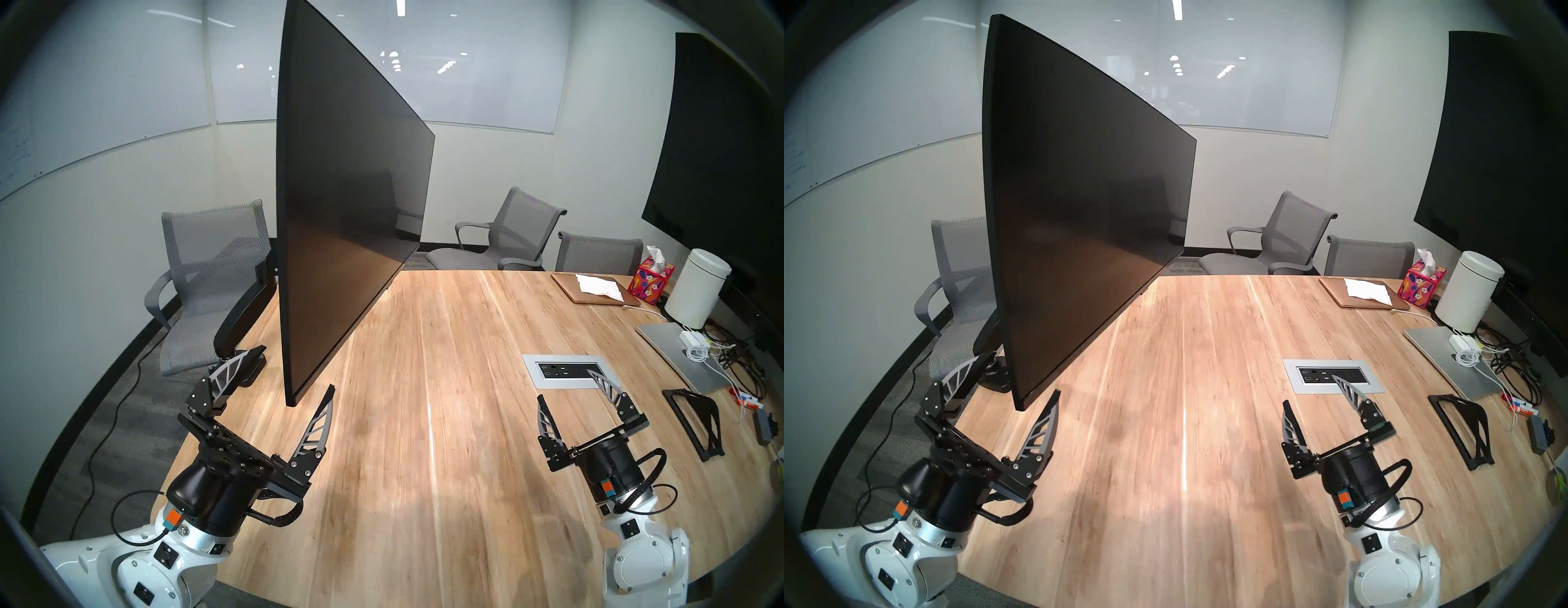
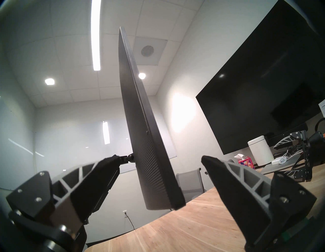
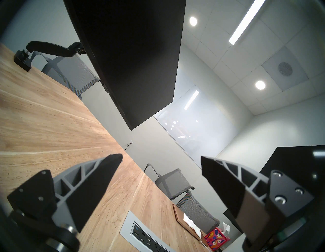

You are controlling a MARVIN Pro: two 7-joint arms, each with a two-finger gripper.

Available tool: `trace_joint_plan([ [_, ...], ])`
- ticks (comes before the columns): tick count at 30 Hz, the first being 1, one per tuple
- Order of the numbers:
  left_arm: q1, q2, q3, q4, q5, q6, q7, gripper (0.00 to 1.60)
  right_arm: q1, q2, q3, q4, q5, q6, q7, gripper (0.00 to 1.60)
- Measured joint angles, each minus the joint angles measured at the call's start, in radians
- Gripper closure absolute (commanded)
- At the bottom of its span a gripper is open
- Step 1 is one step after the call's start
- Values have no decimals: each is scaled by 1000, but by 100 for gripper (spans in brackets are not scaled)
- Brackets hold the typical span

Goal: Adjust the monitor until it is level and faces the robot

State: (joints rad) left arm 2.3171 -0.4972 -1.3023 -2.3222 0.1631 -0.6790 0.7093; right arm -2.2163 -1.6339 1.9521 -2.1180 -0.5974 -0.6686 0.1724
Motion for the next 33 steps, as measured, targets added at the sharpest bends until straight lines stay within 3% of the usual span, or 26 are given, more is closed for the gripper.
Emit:
trace_joint_plan([
  [12,-72,-48,64,6,-55,15,-27,5,0,0,0,0,0,0,0,0],
  [14,-77,-53,69,8,-60,13,-28,70,0,0,0,0,0,0,0,0],
  [15,-79,-55,71,9,-62,11,-28,90,0,0,0,0,0,0,0,0],
  [18,-85,-63,80,16,-70,4,-24,134,0,0,0,0,0,0,0,0],
  [19,-86,-65,80,16,-71,3,-22,134,0,0,0,0,0,0,0,0],
  [20,-86,-66,81,17,-72,1,-20,160,0,0,0,0,0,0,0,0],
  [33,-81,-89,86,26,-91,-53,23,160,0,0,0,0,0,0,0,0],
])
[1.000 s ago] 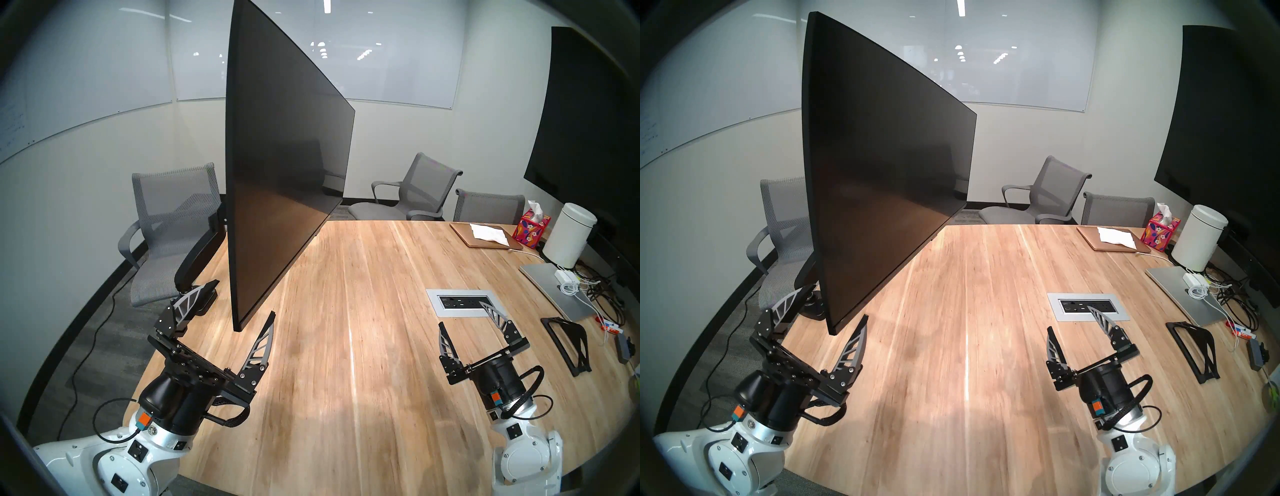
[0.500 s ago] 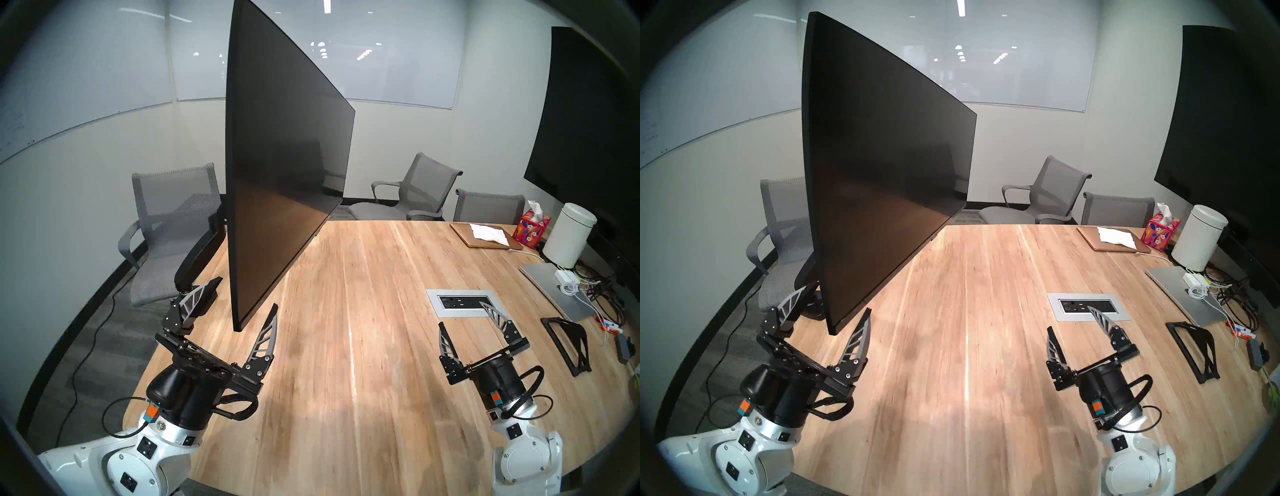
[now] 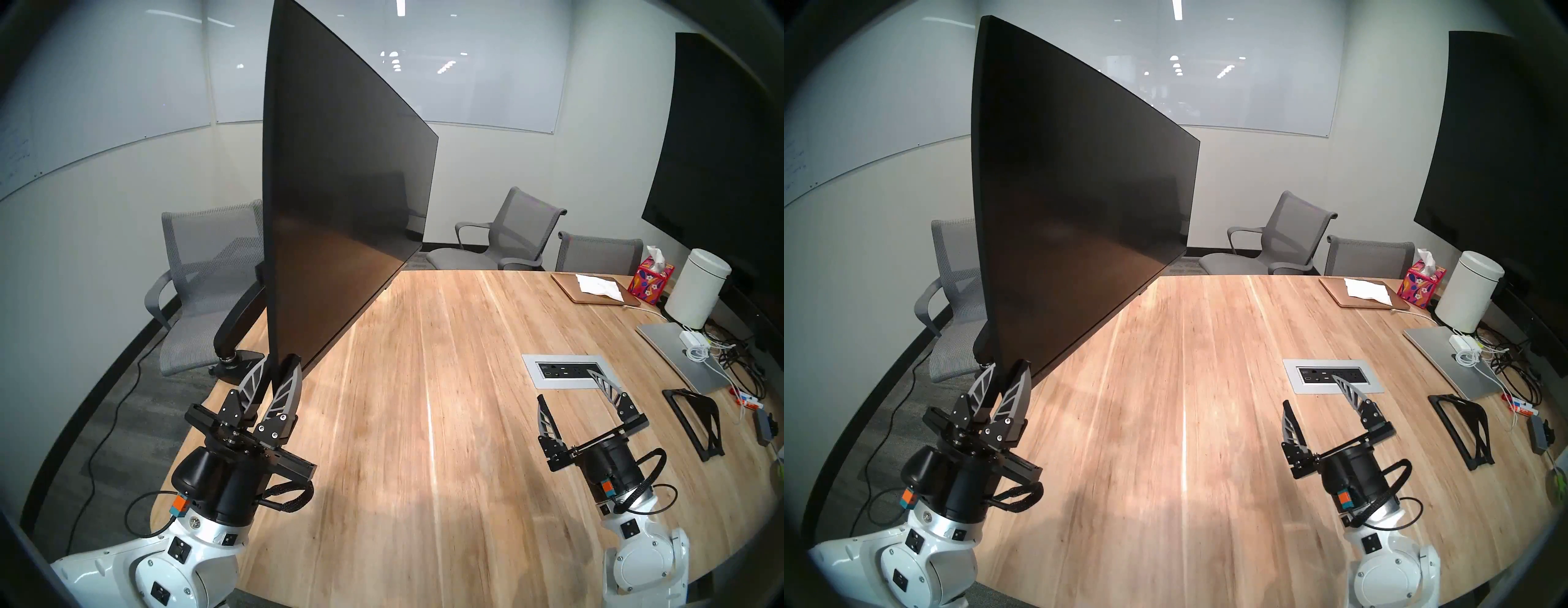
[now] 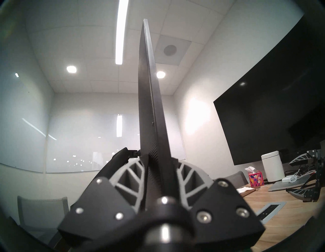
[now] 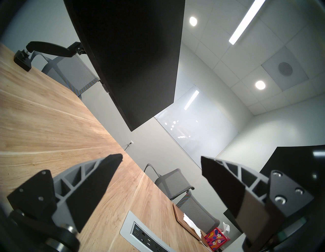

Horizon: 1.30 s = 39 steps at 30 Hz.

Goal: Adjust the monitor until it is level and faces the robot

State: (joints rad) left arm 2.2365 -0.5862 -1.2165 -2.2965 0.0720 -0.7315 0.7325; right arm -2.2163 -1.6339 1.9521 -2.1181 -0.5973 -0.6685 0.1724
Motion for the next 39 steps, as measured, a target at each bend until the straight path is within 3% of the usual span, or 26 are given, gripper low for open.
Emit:
trace_joint_plan([
  [14,19,-25,5,1,-40,-59,37,160,0,0,0,0,0,0,0,0],
  [22,22,-31,7,30,-70,-133,46,160,0,0,0,0,0,0,0,0],
  [30,21,28,-12,79,-127,-220,28,160,0,0,0,0,0,0,0,0],
  [39,33,89,-49,114,-171,-232,21,160,0,0,0,0,0,0,0,0],
])
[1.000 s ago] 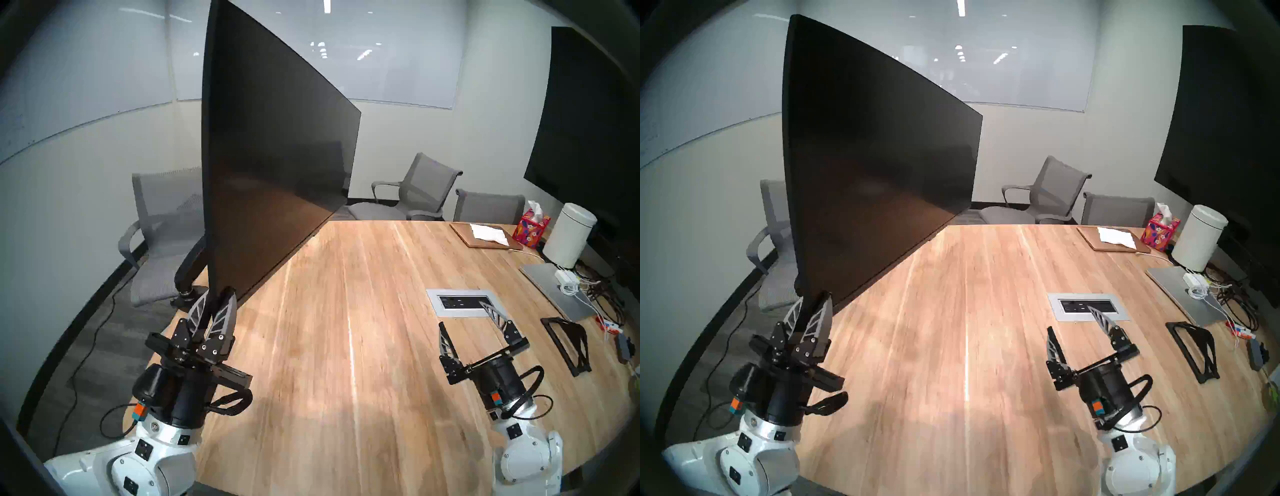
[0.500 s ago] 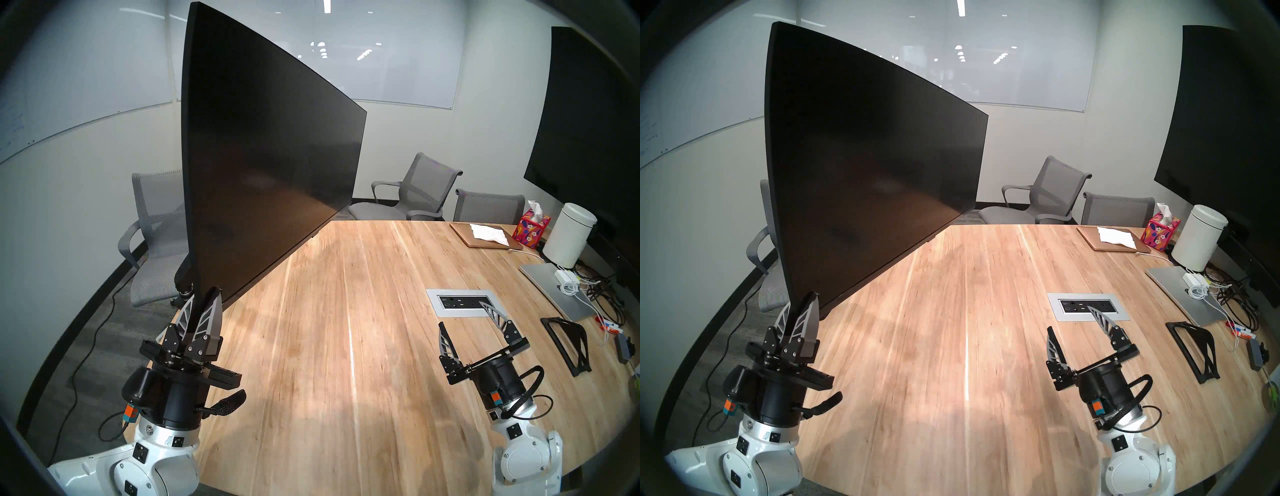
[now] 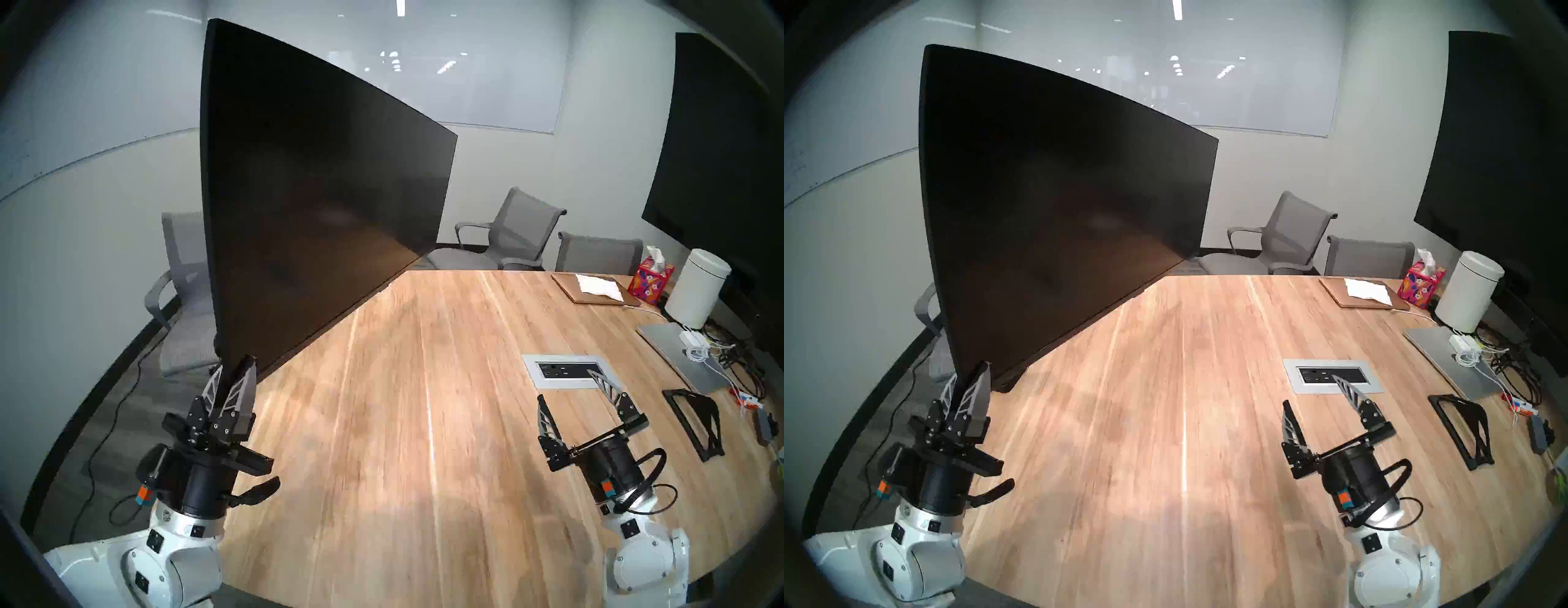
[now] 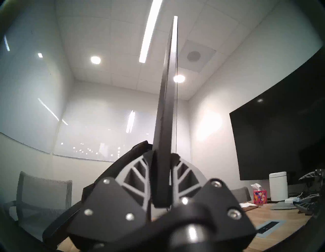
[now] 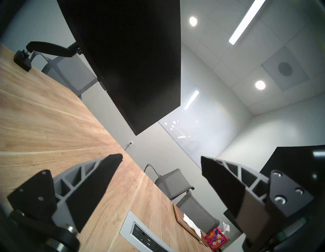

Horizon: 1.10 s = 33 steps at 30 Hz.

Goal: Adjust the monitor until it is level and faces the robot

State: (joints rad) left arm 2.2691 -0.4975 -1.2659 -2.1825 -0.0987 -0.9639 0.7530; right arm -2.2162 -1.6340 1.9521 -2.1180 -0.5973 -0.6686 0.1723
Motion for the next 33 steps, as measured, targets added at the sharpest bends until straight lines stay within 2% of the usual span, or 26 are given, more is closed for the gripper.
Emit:
trace_joint_plan([
  [12,14,18,-22,34,-105,0,-4,160,0,0,0,0,0,0,0,0],
  [33,-8,-86,-39,43,-220,1,-84,160,0,0,0,0,0,0,0,0],
])
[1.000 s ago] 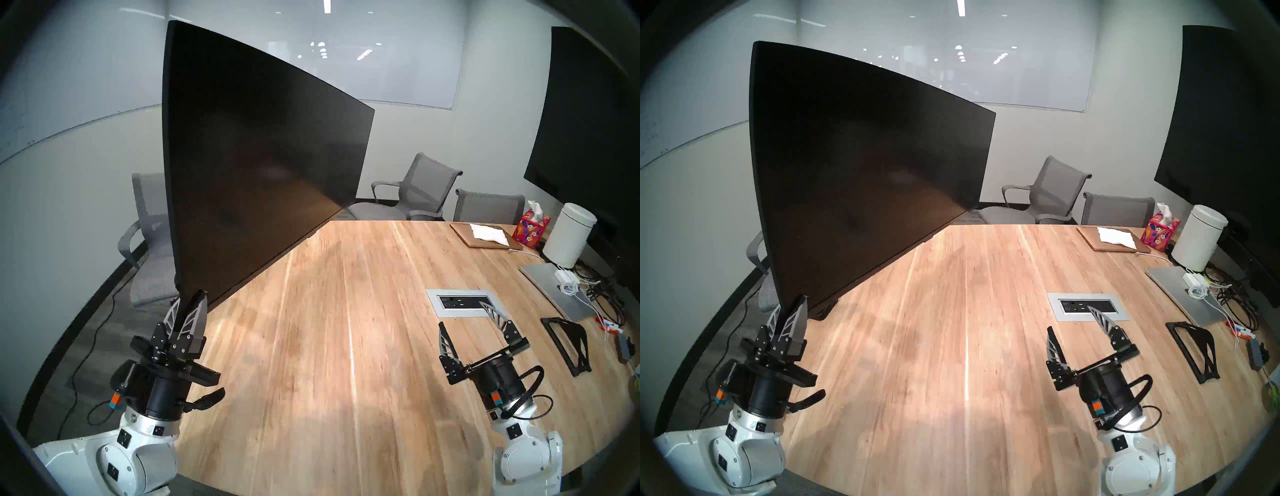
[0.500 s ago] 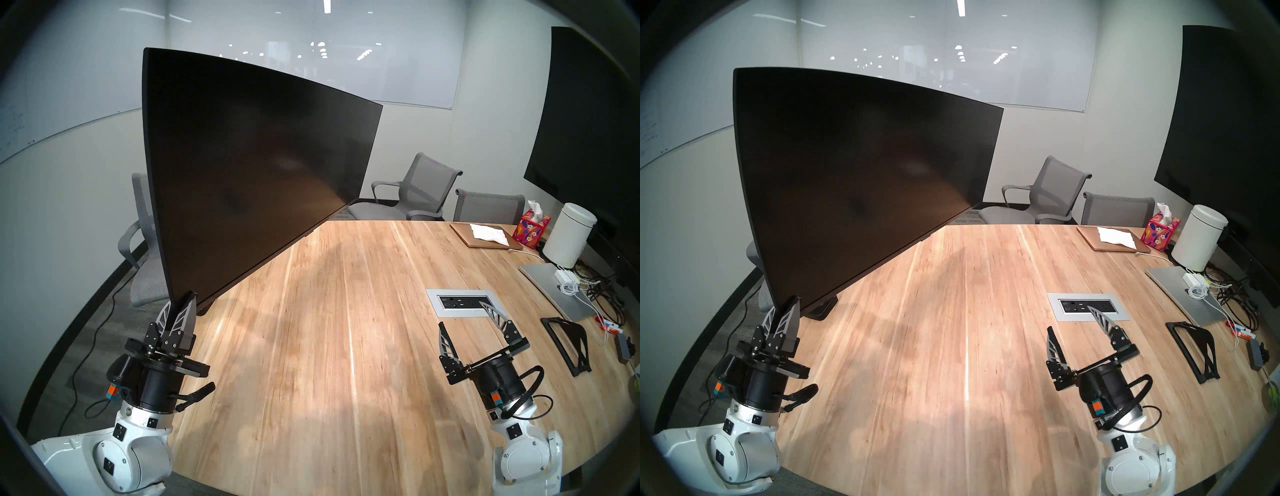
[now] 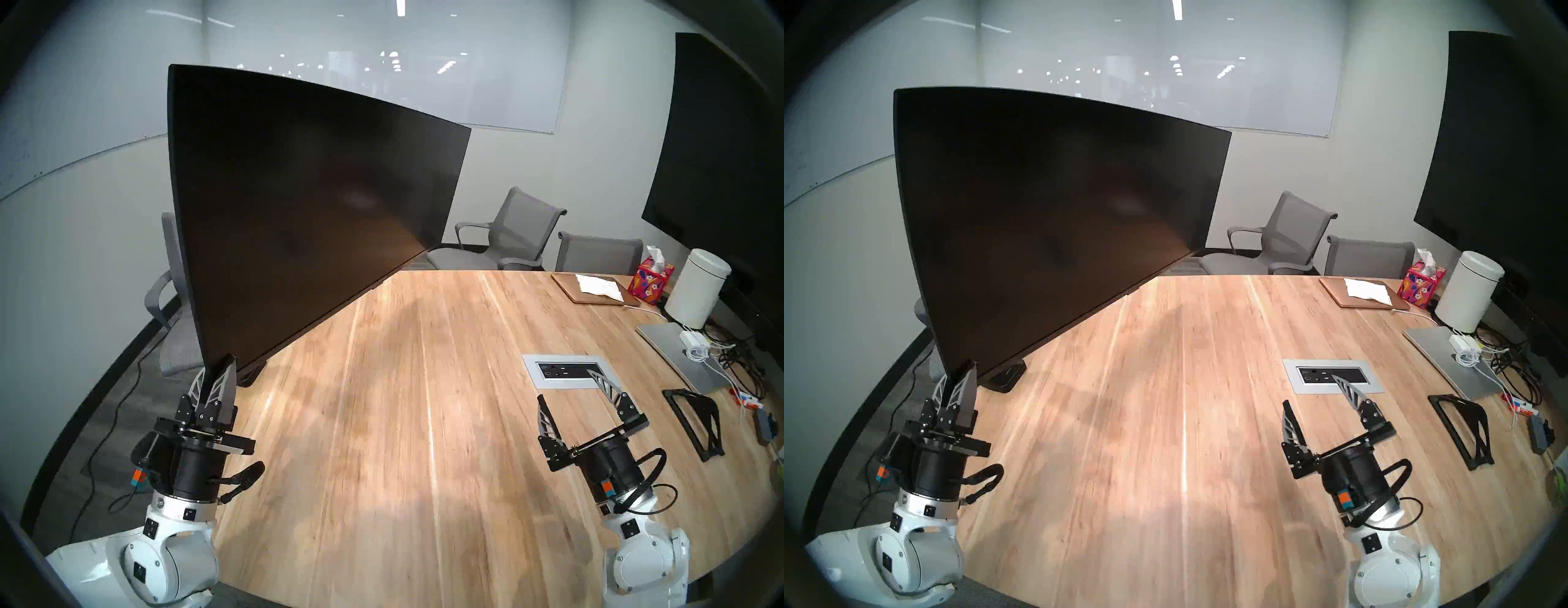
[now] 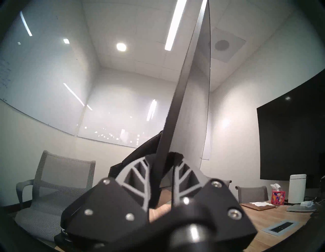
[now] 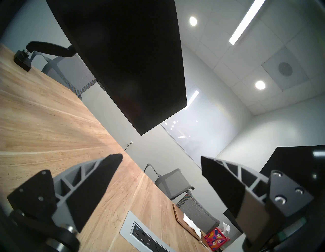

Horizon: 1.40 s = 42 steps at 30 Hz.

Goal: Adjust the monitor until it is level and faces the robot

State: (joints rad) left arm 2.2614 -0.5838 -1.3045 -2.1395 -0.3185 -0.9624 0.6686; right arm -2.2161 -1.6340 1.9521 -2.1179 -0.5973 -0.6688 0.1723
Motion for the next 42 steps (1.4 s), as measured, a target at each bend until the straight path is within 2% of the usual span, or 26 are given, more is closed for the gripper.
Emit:
trace_joint_plan([
  [20,-3,-114,-83,46,-110,0,-212,160,0,0,0,0,0,0,0,0],
  [42,-5,-246,-132,69,-247,1,-440,160,0,0,0,0,0,0,0,0],
])
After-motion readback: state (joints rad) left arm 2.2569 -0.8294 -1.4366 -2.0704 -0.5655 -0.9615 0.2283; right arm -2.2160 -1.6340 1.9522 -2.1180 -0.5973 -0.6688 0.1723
